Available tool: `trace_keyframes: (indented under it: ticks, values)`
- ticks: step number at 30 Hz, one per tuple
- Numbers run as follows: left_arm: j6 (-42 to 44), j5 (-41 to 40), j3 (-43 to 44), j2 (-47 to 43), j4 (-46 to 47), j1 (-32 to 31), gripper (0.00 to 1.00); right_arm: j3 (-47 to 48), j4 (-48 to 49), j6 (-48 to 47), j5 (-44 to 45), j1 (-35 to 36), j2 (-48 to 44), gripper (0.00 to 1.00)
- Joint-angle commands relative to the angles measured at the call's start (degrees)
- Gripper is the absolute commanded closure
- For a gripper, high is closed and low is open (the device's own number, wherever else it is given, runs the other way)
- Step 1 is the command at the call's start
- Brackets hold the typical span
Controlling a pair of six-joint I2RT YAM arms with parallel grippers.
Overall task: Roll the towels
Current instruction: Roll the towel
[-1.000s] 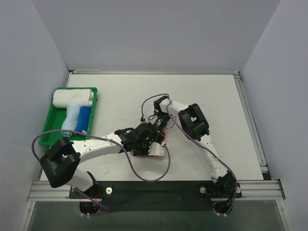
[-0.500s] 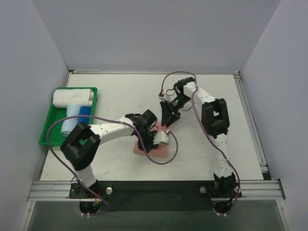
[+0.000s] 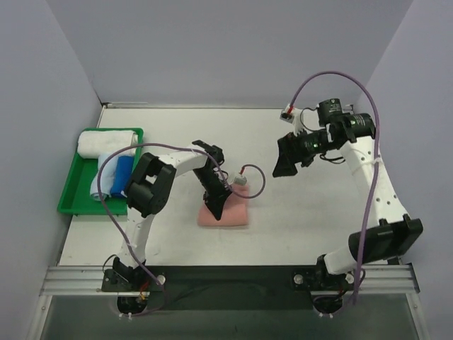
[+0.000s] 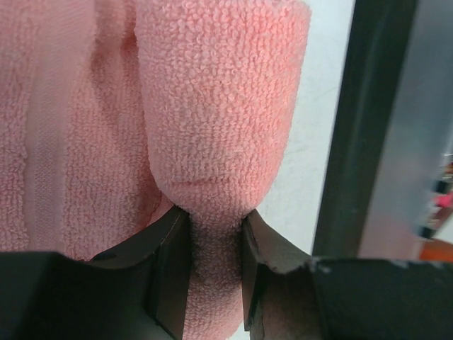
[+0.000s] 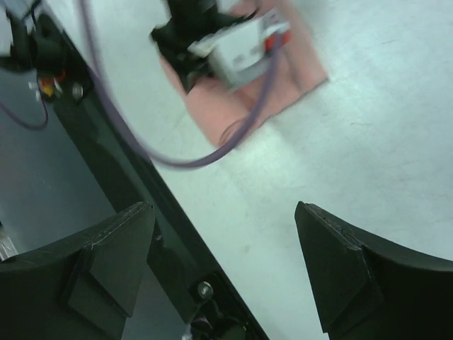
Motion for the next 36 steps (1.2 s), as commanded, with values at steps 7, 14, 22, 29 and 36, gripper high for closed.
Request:
trace_keyframes:
  ticks: [7,14,22,29,36]
  values:
    - [6.2,-5.1,8.9,17.3,-11.3,2.9,0.81,-24.8,13.0,-2.9,29.0,31.5,-19.0,0.14]
    - [6.3,-8.1,11.3,21.6,-13.3,3.6,0.8,-29.4,23.5,-5.7,40.7,44.8,-9.5,0.24]
    - [6.0,-7.3,14.9,24.6,-16.2,4.1,0.78,-31.7,38.1,-5.8,46.9,54.2,1.2,0.25]
    - [4.9,-6.4,15.3,24.8,-15.7,5.1,0.75,-35.1,44.1,-6.2,47.3,55.1,7.8,0.35]
    - [4.1,-6.4,13.2,23.1,-13.5,5.6,0.68,-38.7,45.6,-3.7,43.6,53.6,11.5,0.69]
